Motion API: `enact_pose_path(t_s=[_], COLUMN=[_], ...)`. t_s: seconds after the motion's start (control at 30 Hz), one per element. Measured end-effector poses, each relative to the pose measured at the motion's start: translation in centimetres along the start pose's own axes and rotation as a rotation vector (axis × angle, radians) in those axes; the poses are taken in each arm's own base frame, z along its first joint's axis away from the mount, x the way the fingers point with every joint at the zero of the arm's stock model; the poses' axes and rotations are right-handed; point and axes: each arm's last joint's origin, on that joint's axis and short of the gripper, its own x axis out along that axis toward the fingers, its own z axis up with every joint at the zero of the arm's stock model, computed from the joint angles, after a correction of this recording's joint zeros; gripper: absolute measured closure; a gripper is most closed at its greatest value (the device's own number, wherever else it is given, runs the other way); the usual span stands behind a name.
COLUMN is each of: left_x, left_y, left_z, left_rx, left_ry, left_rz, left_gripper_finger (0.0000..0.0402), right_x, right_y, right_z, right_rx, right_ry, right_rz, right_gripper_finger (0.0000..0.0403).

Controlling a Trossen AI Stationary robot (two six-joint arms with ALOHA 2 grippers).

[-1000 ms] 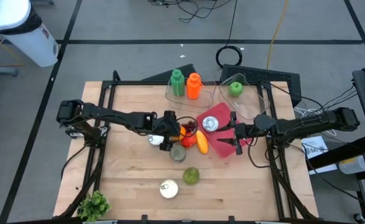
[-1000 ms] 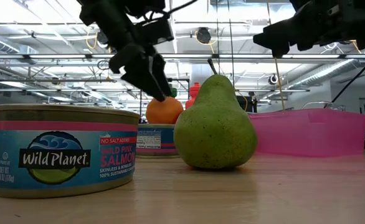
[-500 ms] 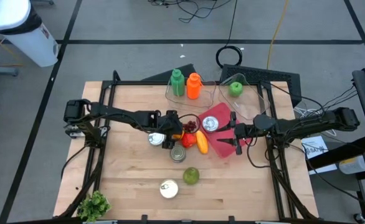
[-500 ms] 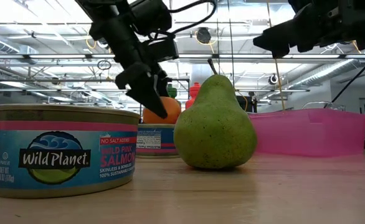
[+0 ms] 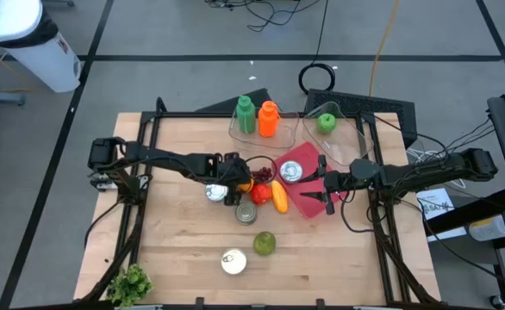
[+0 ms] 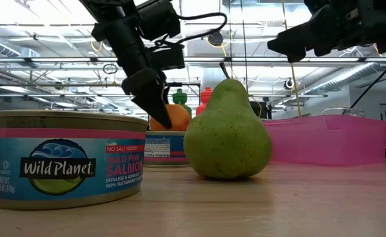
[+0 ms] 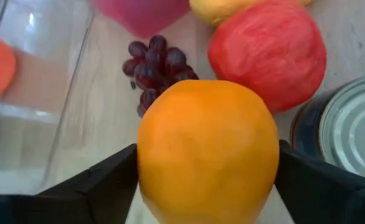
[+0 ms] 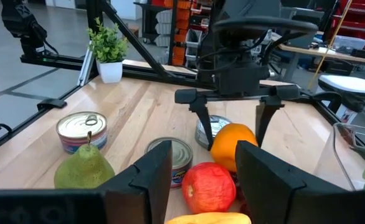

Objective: Pick & Place Food Item
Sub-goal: Put the orange into the right transparent bin

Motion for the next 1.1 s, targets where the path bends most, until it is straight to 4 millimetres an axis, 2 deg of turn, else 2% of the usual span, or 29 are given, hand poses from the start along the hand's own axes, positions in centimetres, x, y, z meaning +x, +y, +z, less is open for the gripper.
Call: enact_pose_path(t_s=[0.1,0.23,0.47,0.67,0.87,1.0,1.1], left_x=[0.0,-0.4,-2.7,-3.9,-3.9,-2.1,-0.9], left_y=[-0.1,-0.4,-1.1,-1.4,0.3,2.7,4.1], left_z=[0.0,0.4,3.9,5.9,7.4,7.3,7.0], left_rx=[-0.057,-0.105,-0.110,-0.043,-0.008,-0.044,-0.057], left_ry=[0.003,-0.035,-0.408,-0.657,-0.908,-0.990,-1.040], left_rz=[-0.030,-0.045,-0.157,-0.162,-0.190,-0.243,-0.303], left_gripper_finger=[0.0115,0.0117,0.0117,0.0118,0.0118,0.0118,0.0118], right_x=[0.0,0.0,0.0,0.0,-0.2,-0.3,-0.3], right_y=[0.0,0.0,0.0,-0.1,-1.1,-1.2,-1.2], right_z=[0.0,0.0,0.0,0.1,-0.1,0.1,0.6], right_rx=[0.001,0.013,0.026,0.026,0.017,-0.053,-0.066], right_ry=[0.000,0.000,-0.003,-0.006,0.035,0.035,-0.012], right_rz=[0.000,0.000,0.000,-0.015,-0.392,-0.408,-0.416], right_gripper_finger=[0.0242,0.0242,0.0242,0.0242,0.0241,0.0220,0.0184])
